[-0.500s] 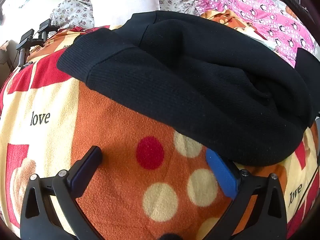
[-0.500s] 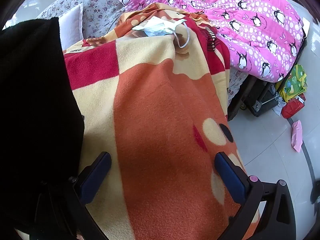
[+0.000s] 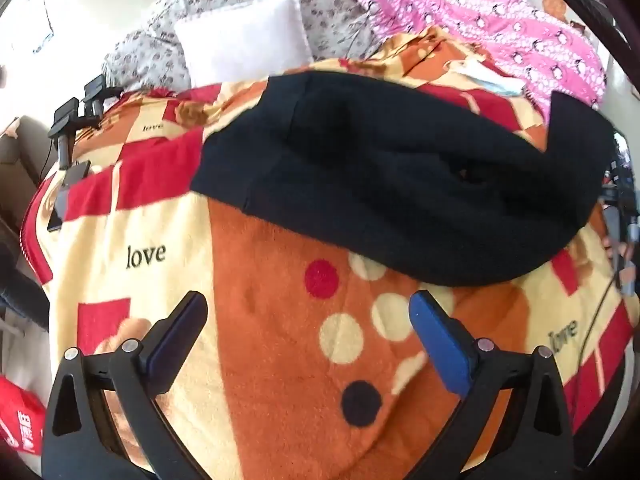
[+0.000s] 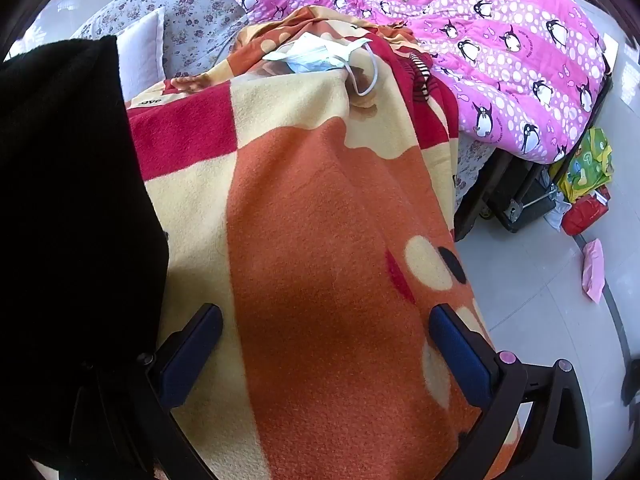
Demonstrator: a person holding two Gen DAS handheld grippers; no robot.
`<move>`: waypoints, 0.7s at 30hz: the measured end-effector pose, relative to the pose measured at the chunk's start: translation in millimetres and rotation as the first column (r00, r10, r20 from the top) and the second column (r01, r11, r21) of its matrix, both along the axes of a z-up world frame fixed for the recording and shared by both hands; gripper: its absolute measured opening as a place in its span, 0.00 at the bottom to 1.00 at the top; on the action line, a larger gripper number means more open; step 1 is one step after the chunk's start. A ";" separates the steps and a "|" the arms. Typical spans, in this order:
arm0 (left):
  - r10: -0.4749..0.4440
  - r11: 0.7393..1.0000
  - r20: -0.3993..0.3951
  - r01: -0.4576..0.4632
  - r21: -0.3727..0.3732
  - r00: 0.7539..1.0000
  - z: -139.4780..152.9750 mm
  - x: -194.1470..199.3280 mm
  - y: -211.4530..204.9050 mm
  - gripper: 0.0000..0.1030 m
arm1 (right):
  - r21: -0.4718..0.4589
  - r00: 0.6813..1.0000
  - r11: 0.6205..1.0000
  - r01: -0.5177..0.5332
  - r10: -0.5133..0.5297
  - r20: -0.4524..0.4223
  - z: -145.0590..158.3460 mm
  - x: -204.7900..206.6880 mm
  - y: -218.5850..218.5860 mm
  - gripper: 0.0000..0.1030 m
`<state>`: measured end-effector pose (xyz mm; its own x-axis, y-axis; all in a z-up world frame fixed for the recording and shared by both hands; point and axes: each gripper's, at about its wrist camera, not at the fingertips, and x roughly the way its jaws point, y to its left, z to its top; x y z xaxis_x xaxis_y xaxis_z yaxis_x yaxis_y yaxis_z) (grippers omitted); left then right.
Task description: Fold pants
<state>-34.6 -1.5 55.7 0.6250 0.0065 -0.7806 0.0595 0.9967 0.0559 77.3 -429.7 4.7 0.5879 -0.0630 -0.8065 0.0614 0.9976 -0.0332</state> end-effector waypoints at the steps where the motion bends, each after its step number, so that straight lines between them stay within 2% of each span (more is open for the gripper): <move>1: -0.003 1.000 0.005 0.003 -0.019 1.000 2.3 -0.4 2.3 0.98 | 0.001 1.000 1.000 0.004 -0.004 -0.001 0.0 0.1 0.1 0.99; 3: -0.001 0.999 0.016 0.002 -0.046 1.000 6.9 -8.4 7.9 0.98 | 0.006 0.999 1.000 -0.011 0.011 -0.041 1.5 1.4 -0.4 0.99; 4: 0.001 0.999 0.020 0.000 -0.047 1.000 7.9 -7.8 9.1 0.98 | 0.024 0.995 1.000 -0.015 0.017 -0.094 3.9 -1.1 -2.3 0.99; 6: 0.001 0.999 0.024 0.000 -0.038 1.000 6.4 -6.6 12.7 0.99 | 0.079 0.993 0.997 -0.004 0.013 -0.119 12.2 -15.0 -7.9 0.95; 8: 0.004 0.999 0.016 -0.003 -0.034 1.000 1.0 -0.6 15.4 0.99 | 0.114 0.998 0.993 0.010 -0.002 -0.070 29.4 -45.1 -16.2 0.96; 10: 0.005 1.000 0.013 -0.005 -0.029 1.000 1.2 2.5 18.9 0.98 | 0.085 0.999 0.996 0.026 -0.022 -0.041 42.3 -71.8 -19.0 0.96; 14: 0.016 0.999 0.028 -0.015 -0.033 0.999 7.4 7.2 18.4 0.98 | 0.135 0.999 0.990 -0.030 0.024 0.046 71.6 -118.3 -9.6 0.96; 18: 0.021 1.000 0.031 -0.021 -0.017 0.999 11.8 10.4 12.2 0.99 | 0.225 0.980 0.958 -0.176 0.150 0.130 93.6 -133.1 28.7 0.96; 21: 0.017 1.000 0.025 -0.017 0.004 1.000 12.3 12.0 6.6 0.99 | 0.200 0.955 0.937 -0.286 0.260 0.145 91.6 -126.3 67.8 0.96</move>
